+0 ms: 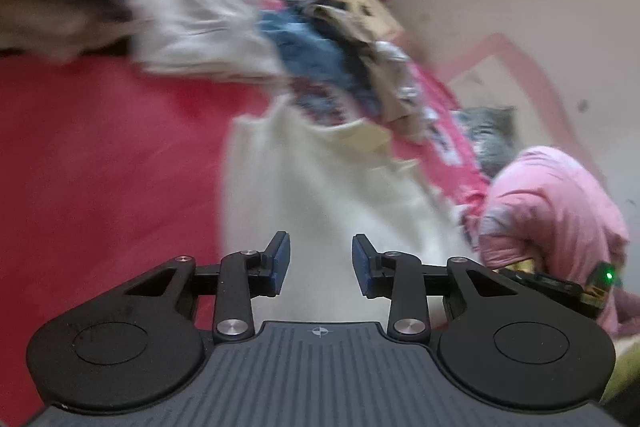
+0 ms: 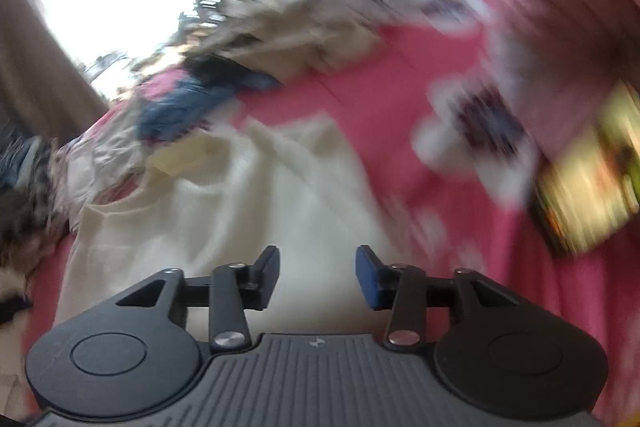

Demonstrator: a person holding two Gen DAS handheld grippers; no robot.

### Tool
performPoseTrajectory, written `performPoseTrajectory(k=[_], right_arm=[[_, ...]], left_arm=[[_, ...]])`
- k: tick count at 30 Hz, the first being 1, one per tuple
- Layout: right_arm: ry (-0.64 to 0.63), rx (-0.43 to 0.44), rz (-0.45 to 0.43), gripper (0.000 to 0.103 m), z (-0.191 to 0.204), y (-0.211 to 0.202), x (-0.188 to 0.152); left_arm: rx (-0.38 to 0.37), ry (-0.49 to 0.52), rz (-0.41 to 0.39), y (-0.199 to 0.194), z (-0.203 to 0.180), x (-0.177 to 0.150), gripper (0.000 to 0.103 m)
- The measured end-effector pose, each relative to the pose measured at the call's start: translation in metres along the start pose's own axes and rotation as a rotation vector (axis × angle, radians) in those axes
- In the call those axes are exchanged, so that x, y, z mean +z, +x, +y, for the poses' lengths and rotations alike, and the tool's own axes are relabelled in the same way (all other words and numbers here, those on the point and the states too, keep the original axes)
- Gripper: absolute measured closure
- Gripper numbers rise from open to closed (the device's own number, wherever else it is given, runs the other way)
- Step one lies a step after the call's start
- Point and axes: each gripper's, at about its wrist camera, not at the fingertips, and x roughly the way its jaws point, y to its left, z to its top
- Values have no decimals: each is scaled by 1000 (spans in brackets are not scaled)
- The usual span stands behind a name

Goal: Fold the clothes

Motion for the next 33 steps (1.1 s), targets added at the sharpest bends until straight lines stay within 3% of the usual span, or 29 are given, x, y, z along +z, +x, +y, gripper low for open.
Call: performPoseTrajectory(k=[4, 7, 10, 16, 19, 23, 28, 33], right_arm=[[-139, 68, -76, 63, 43, 46, 36], [-189, 22, -77, 73, 54, 75, 45], [-238, -40, -83, 74, 52, 95, 60], [-260, 7, -60, 74, 36, 114, 77], [-318, 30, -22, 74, 38, 120, 72], [-282, 129, 29, 74, 41, 112, 67], [-369, 264, 111, 73, 68, 108, 58], [-452, 252, 220, 71, 86, 133, 44]], left_arm=[[-22, 123, 64, 76, -31, 9, 69], [-19, 215, 116, 133, -54, 13, 69], [20, 232, 137, 165, -58, 16, 69], [133, 206, 107, 173, -31, 18, 69], [111, 156, 91, 171, -18, 18, 70], [101, 153, 72, 167, -15, 16, 70], [94, 171, 70, 165, -16, 14, 70], [74, 155, 65, 165, -11, 15, 70]])
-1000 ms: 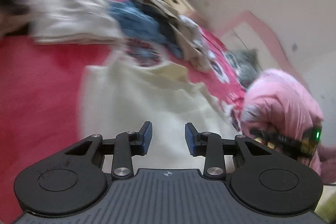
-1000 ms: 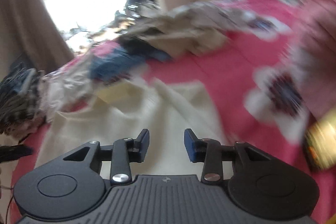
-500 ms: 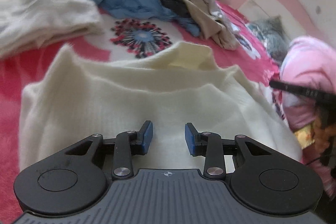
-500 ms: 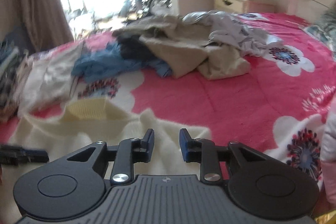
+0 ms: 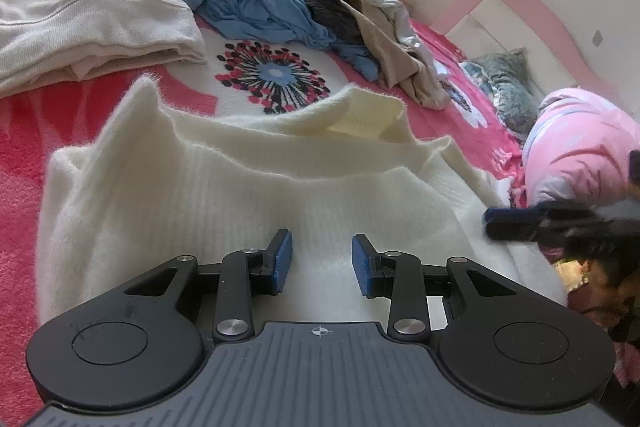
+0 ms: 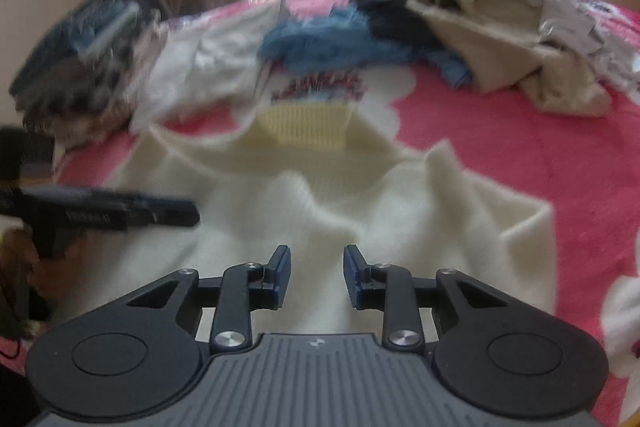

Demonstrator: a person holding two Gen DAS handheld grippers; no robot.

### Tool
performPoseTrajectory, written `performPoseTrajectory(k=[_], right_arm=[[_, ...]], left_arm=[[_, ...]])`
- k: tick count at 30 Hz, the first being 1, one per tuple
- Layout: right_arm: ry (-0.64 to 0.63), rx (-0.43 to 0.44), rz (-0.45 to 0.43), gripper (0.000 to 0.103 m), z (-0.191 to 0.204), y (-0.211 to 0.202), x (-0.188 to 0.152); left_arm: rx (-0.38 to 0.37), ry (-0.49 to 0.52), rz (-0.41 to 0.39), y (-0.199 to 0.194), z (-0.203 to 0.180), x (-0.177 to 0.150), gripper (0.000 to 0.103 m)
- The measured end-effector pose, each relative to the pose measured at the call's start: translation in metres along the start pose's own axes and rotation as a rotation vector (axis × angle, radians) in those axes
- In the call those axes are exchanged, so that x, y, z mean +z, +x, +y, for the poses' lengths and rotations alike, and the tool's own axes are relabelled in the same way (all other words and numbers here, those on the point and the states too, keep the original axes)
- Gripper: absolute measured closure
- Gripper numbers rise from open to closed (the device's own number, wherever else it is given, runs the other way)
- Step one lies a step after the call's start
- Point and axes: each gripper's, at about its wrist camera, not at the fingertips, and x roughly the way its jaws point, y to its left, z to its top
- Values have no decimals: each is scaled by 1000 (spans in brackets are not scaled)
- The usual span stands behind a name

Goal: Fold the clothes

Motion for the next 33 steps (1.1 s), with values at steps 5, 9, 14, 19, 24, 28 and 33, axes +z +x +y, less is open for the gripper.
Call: performPoseTrajectory(k=[5, 9, 14, 19, 24, 28, 33], right_arm=[[7, -28, 34, 71, 1, 21, 1], [0, -44, 58, 72, 1, 34, 2], [8, -78, 52, 101, -1, 29, -2], [46, -98, 2, 103, -8, 8, -6], [116, -90, -92, 103, -19, -19, -1], [129, -122, -163, 103, -24, -40, 8], [102, -309, -270, 103, -36, -83, 14]], left_arm=[[-2, 2, -3, 0, 0, -1, 69], [-7, 1, -5, 0, 1, -1, 69], [-5, 4, -9, -1, 0, -2, 69], [-2, 8, -9, 0, -1, -2, 69], [0, 9, -9, 0, -1, -2, 69], [2, 11, -10, 0, -1, -2, 69], [2, 6, -12, 0, -1, -2, 69]])
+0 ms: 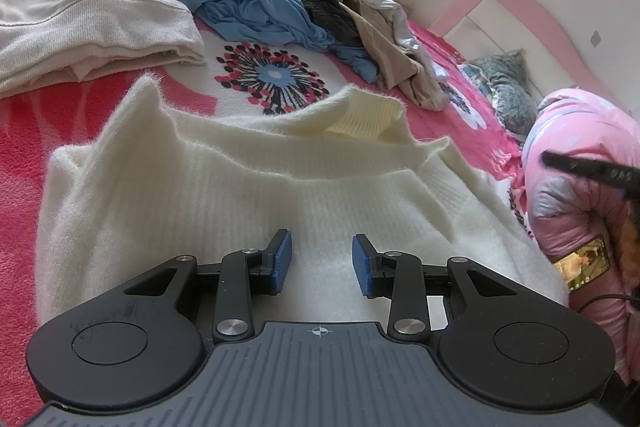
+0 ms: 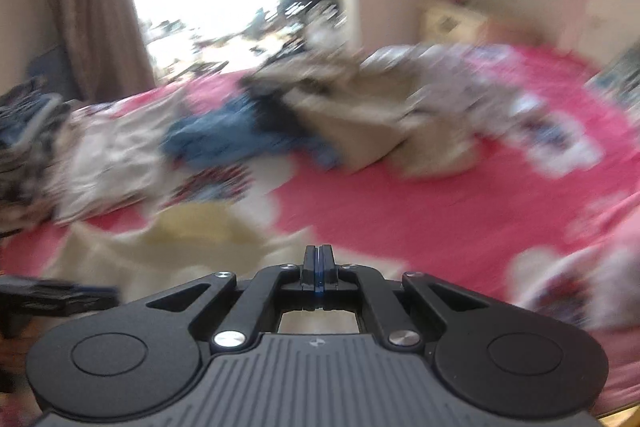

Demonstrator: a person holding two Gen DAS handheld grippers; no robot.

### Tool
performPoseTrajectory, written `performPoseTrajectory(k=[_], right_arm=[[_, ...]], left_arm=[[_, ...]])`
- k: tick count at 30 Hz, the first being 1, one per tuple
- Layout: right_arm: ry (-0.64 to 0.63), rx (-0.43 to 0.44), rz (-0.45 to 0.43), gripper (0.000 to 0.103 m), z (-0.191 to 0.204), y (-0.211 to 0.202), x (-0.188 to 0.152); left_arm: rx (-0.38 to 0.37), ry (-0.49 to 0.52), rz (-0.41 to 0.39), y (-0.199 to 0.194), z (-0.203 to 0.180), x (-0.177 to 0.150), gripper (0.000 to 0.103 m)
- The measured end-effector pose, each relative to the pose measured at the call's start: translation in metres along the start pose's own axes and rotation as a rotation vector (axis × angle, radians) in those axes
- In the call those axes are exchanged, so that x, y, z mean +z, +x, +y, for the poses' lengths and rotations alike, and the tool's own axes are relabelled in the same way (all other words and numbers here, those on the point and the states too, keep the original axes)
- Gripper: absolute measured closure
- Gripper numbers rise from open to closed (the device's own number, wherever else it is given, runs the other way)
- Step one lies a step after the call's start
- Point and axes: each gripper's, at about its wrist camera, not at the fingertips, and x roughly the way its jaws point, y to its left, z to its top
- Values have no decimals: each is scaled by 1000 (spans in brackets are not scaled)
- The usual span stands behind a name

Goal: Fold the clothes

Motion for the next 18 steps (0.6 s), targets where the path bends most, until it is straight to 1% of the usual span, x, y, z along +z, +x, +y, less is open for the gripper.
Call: performPoseTrajectory(k=[3, 5, 6, 7, 8, 9, 10, 11, 13, 15, 18], right_arm=[[-27, -194, -78, 103, -22, -16, 11], [-49, -311, -98, 103, -33, -18, 15], [-50, -340, -98, 102, -36, -18, 16], [-28, -325, -86, 102, -39, -18, 16], [-6, -293, -69, 99, -41, -17, 16], [13, -257, -43, 98, -39, -14, 13], [33, -221, -16, 90, -38, -11, 11], [55, -157, 8, 79, -35, -7, 6], [74, -9, 63, 78, -22, 3, -3], [29, 97, 116, 78, 0, 13, -11], [-155, 178, 167, 76, 41, 29, -22]], left_arm=[[1, 0, 0, 0, 0, 0, 69], [3, 0, 0, 0, 0, 0, 69], [4, -1, -1, 0, 0, 0, 69], [5, -1, -3, 0, 0, 0, 69], [6, -2, -4, 0, -1, 0, 69], [7, -2, -6, 0, -1, -1, 69], [9, -1, -7, -1, -1, -1, 69], [10, 0, -8, -1, -1, -1, 69], [12, 3, -11, -1, -2, -2, 69], [13, 7, -12, -1, -2, -2, 69], [13, 8, -13, -1, -2, -2, 69]])
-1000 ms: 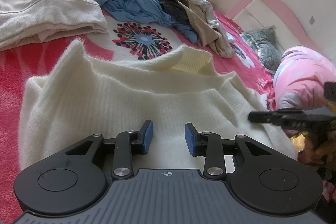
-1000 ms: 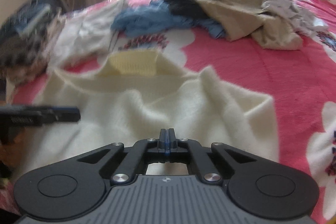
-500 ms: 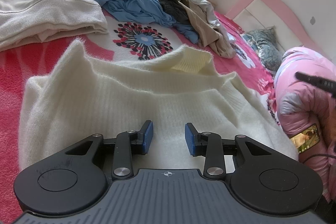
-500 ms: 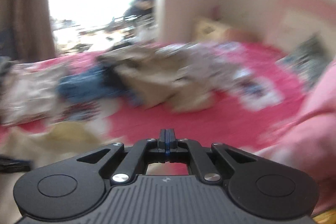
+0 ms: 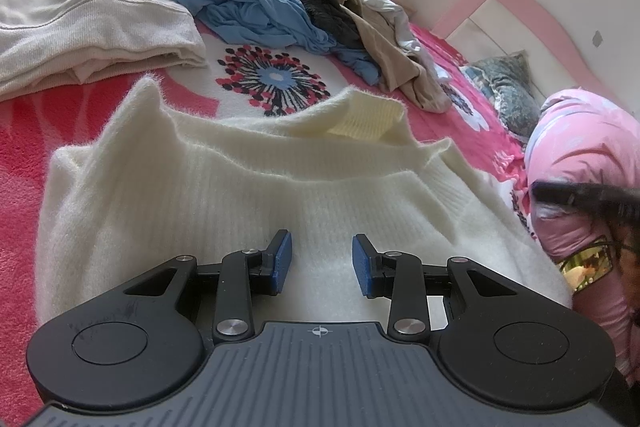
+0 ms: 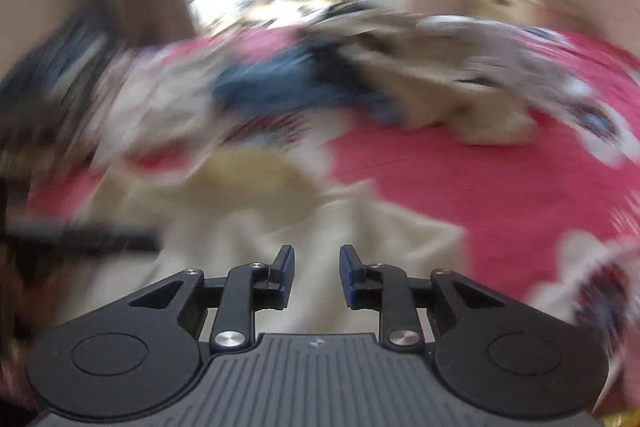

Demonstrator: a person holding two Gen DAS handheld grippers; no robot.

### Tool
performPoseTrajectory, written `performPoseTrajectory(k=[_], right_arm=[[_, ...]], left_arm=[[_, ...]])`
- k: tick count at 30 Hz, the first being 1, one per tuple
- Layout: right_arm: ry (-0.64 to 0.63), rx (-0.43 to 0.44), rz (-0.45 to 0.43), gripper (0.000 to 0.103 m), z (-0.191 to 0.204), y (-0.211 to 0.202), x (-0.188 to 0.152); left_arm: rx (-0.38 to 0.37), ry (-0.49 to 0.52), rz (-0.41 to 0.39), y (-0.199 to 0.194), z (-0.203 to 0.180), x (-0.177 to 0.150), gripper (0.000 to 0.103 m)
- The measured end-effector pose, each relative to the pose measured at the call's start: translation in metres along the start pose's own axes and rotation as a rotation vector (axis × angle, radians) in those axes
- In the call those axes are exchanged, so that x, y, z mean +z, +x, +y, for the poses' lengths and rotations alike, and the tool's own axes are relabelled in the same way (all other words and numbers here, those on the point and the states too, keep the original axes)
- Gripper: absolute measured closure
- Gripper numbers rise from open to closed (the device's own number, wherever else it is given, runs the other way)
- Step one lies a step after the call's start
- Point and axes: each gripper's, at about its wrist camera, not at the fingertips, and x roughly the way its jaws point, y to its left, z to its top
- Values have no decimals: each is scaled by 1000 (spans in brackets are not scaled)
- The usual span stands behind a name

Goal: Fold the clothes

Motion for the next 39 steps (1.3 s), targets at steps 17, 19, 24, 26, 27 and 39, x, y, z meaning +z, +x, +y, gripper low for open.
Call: performPoseTrajectory(k=[17, 19, 24, 26, 27, 39], right_arm=[[-232, -8, 186, 96, 24, 57, -18], [-197, -4, 174, 103, 19, 58, -16], [35, 34, 75, 103, -11, 29, -4], [126, 33, 17, 103, -25, 4, -2], [170, 32, -11, 103, -32, -9, -1], [321, -422, -193, 103, -62, -216, -59]], left_arm=[[-26, -11, -18, 0, 4, -3, 69], [-26, -11, -22, 1, 5, -3, 69], [-25, -15, -23, 1, 4, -3, 69], [-24, -19, -24, 0, 4, -3, 69], [-23, -21, -25, 0, 4, -3, 69], [3, -19, -39, 0, -1, -3, 69]])
